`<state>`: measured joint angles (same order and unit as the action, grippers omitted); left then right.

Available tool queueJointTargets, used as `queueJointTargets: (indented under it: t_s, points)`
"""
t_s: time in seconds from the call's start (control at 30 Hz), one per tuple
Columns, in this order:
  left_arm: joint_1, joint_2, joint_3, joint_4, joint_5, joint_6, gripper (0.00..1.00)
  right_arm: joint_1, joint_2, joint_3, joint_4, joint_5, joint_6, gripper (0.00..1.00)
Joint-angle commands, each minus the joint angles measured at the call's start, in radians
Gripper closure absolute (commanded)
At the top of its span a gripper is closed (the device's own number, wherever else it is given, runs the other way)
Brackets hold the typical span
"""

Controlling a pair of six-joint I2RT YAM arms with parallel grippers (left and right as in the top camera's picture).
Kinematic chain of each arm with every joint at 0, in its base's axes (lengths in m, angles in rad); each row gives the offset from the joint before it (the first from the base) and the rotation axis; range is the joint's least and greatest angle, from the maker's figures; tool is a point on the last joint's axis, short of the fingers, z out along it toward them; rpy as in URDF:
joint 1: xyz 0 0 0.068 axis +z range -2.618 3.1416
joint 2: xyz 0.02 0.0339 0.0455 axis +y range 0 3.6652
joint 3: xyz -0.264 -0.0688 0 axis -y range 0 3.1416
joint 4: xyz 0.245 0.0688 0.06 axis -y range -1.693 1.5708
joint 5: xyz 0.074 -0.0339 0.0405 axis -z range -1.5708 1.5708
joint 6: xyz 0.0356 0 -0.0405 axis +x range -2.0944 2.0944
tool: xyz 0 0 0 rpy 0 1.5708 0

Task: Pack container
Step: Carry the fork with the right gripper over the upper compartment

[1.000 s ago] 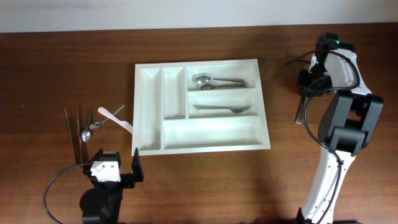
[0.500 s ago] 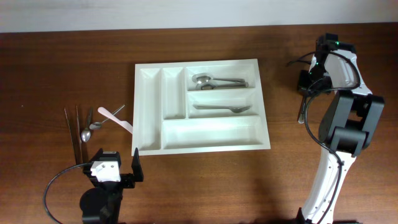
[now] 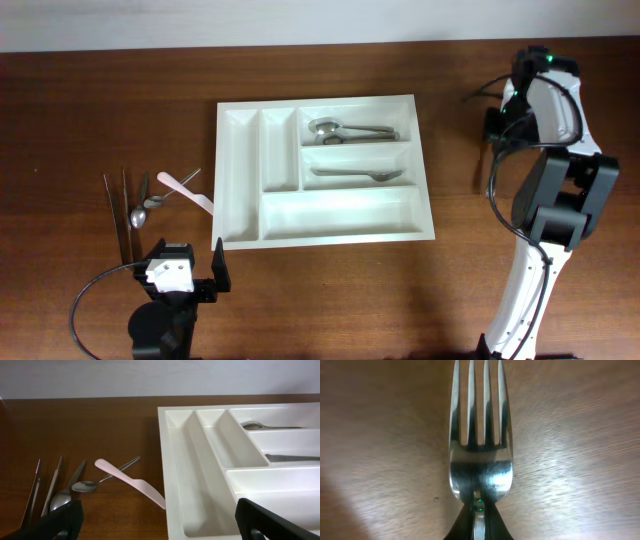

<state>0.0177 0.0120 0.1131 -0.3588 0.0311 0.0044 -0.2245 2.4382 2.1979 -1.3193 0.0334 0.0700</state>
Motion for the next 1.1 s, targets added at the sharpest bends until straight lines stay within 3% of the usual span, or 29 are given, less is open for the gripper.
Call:
queueJointTargets:
  t_s: [0.0, 0.1, 0.33, 0.77, 1.07]
  points:
    - [0.005, -0.007, -0.004, -0.001, 0.015, 0.015, 0.01, 0.024, 0.003, 0.103, -0.03, -0.003, -0.014, 0.96]
    - [0.005, -0.007, -0.004, 0.0, 0.014, 0.015, 0.01, 0.048, 0.003, 0.159, -0.055, -0.029, -0.055, 0.96]
    - [0.005, -0.007, -0.004, -0.001, 0.015, 0.015, 0.01, 0.164, 0.003, 0.287, -0.105, -0.297, -0.346, 0.96]
    - [0.005, -0.007, -0.004, -0.001, 0.014, 0.015, 0.01, 0.425, 0.003, 0.316, -0.231, -0.311, -0.754, 0.96]
    - [0.005, -0.007, -0.004, -0.001, 0.015, 0.015, 0.01, 0.515, 0.003, 0.315, -0.321, -0.314, -0.968, 0.96]
